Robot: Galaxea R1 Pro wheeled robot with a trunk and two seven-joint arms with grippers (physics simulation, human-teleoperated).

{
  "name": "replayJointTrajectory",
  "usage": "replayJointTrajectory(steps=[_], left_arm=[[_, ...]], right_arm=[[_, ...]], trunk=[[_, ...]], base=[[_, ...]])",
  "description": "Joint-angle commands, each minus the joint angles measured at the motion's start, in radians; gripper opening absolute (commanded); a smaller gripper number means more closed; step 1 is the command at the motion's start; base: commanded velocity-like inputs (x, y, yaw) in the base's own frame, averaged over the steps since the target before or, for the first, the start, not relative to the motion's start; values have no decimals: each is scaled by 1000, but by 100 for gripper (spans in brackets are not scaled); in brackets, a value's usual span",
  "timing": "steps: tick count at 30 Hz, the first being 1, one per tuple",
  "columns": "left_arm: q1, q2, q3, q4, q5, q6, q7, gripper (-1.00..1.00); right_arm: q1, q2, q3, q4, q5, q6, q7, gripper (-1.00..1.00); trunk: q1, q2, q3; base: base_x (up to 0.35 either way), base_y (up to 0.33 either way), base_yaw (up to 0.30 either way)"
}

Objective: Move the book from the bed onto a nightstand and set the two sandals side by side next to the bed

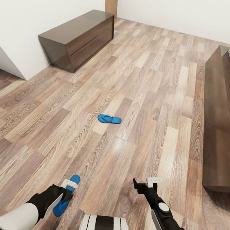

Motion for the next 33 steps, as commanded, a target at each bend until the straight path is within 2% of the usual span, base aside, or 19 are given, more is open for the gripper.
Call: replayJointTrajectory(steps=[1, 23, 33], left_arm=[[0, 1, -9, -2, 10, 5, 5, 100], [0, 0, -8, -2, 10, 2, 5, 100], [0, 0, -8, -2, 10, 2, 5, 100]], right_arm=[[0, -1, 1, -2, -9, 5, 1, 100], [0, -1, 0, -2, -9, 6, 0, 100], [0, -1, 0, -2, -9, 5, 0, 100]], trunk=[[0, 0, -1], [0, 0, -19], [4, -3, -58]], base=[[0, 0, 0], [0, 0, 0], [0, 0, 0]])
